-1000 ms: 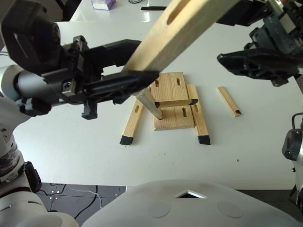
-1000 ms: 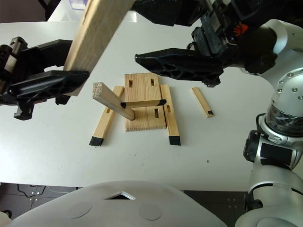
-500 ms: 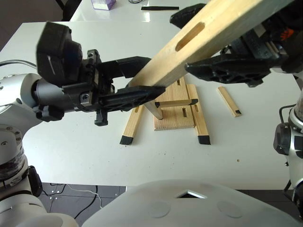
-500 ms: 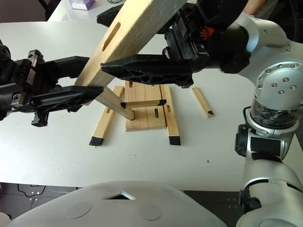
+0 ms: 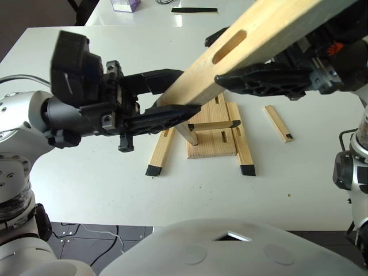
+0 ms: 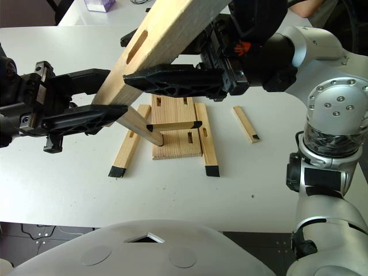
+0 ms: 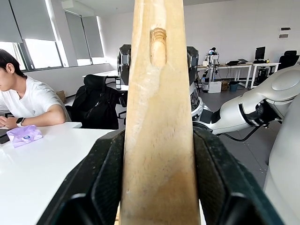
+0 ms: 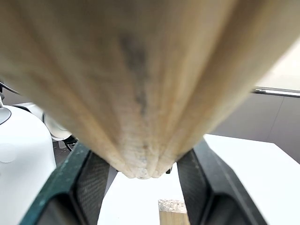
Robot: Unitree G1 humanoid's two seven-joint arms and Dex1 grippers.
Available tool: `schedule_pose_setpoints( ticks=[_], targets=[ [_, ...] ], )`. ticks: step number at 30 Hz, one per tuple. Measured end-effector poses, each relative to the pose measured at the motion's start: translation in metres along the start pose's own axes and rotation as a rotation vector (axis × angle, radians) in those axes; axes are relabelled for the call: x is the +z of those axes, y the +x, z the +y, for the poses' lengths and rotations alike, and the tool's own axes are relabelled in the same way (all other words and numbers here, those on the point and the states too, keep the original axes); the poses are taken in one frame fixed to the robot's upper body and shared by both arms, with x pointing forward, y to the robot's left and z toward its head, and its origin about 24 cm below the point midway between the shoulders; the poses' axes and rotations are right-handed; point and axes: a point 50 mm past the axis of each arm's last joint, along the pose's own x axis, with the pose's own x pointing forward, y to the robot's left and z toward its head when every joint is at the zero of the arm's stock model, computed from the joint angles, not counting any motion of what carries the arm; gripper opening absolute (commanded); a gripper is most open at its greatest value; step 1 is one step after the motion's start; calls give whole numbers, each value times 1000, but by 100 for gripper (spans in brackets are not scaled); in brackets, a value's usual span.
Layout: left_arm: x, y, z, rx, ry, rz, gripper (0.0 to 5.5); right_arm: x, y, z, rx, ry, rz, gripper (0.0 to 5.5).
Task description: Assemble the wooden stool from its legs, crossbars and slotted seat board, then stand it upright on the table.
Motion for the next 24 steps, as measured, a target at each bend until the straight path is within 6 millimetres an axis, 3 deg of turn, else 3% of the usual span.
schedule_pose_setpoints(
  ticks=[2, 3, 10, 12, 19, 24],
  targets=[
    [0, 0, 0, 0, -2, -1, 200, 0, -1, 1, -3, -1, 0, 199],
    [0, 1, 1, 1, -6, -2, 236, 0, -1, 1, -5, 0, -1, 199],
    [3, 2, 8, 30, -45, -12, 357, -3, -1, 1, -29, 3, -4, 199],
    [15, 3, 14, 54, -79, -91, 377, -2, -2, 0, -45, -1, -11, 199],
    [61, -3, 17, 29, -156, -354, 377, 12, -14, -5, -106, -50, -44, 199],
    [68, -7, 22, 86, -166, -397, 377, 29, -30, -10, -179, -87, -88, 199]
  ],
)
